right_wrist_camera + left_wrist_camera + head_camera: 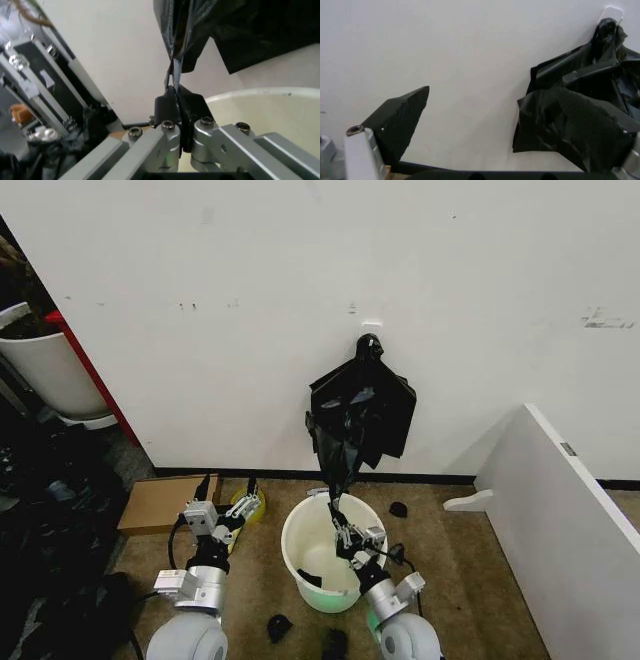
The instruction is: Place the garbage bag over the trash bin.
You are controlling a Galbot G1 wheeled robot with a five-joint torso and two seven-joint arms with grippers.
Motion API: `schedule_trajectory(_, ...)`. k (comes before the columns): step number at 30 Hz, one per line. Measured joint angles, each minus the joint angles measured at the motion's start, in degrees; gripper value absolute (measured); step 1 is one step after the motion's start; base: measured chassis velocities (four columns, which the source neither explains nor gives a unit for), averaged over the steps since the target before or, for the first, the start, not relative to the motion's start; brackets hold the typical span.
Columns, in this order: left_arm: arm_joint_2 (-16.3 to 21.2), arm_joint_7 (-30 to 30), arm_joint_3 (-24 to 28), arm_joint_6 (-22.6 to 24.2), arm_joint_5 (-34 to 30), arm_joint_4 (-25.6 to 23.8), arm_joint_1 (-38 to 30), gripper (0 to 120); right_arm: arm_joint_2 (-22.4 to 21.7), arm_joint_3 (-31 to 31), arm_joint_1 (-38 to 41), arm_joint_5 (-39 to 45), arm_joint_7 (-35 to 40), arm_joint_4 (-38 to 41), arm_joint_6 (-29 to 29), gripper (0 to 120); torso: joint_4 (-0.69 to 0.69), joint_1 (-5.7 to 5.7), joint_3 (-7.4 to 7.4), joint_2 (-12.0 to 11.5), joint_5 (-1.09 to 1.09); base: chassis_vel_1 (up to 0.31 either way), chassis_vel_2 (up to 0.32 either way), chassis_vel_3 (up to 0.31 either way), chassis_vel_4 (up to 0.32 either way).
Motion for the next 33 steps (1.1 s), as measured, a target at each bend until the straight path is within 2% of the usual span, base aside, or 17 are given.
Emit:
schedule_trajectory(9, 0.05, 0.03, -0.02, 0.06, -0.02, 0.53, -0.33, 100, 0.52, 3.07, 2.91, -7.08, -1.55, -2.4, 6.06, 0, 0.0, 0.01, 0.0, 0.0, 0.0, 0.0, 0.0, 0.0, 0.0)
schedule_trajectory(13, -0.1, 0.04, 0.07, 0.14, -0.03, 1.07, -0.87, 100, 0.12, 4.13, 4.22, -7.56, -1.92, -2.2, 9.69, 17, 0.0, 0.01, 0.0, 0.0, 0.0, 0.0, 0.0, 0.0, 0.0)
schedule_trajectory(19, -0.3, 0.05, 0.17, 0.16, -0.02, 1.77, -1.18, 100, -0.78, 4.11, 3.13, -7.36, -0.2, -0.55, 10.4, 39, 0.0, 0.01, 0.0, 0.0, 0.0, 0.0, 0.0, 0.0, 0.0)
schedule_trajectory(22, -0.34, 0.05, 0.19, 0.15, 0.03, 2.07, -1.33, 100, -0.87, 3.44, 1.55, -9.92, 7.96, 1.3, 7.57, 52, -0.01, 0.0, 0.0, 0.0, 0.0, 0.0, 0.0, 0.0, 0.0)
schedule_trajectory(23, -0.34, 0.05, 0.2, 0.15, 0.04, 2.2, -1.41, 100, -0.85, 3.01, 0.89, -10.92, 13.43, 2.62, 5.4, 55, 0.0, 0.01, 0.0, 0.0, 0.01, 0.0, 0.0, 0.0, 0.0)
schedule_trajectory(24, -0.34, 0.05, 0.2, 0.15, 0.04, 2.2, -1.41, 100, -0.85, 3.01, 0.89, -10.92, 13.43, 2.62, 5.4, 55, 0.0, 0.01, 0.0, 0.0, 0.01, 0.0, 0.0, 0.0, 0.0)
schedule_trajectory(29, -0.32, 0.06, 0.21, 0.13, 0.03, 2.89, -1.97, 100, -2.32, -0.09, -3.05, -9.53, 32.57, 13.03, -6.0, 77, 0.0, 0.0, 0.0, 0.0, 0.0, 0.0, 0.0, 0.0, 0.0)
schedule_trajectory(32, -0.32, 0.06, 0.21, 0.13, 0.0, 3.14, -2.22, 100, -3.32, -1.51, -4.57, -6.73, 35.49, 17.22, -9.08, 84, -0.01, 0.0, 0.0, 0.0, -0.02, 0.0, 0.0, 0.0, 0.0)
schedule_trajectory(33, -0.34, 0.06, 0.22, 0.12, -0.02, 3.32, -2.4, 100, -3.99, -2.48, -5.52, -4.69, 36.71, 19.79, -10.99, 89, -0.01, 0.0, 0.0, 0.0, -0.01, 0.0, 0.0, 0.0, 0.0)
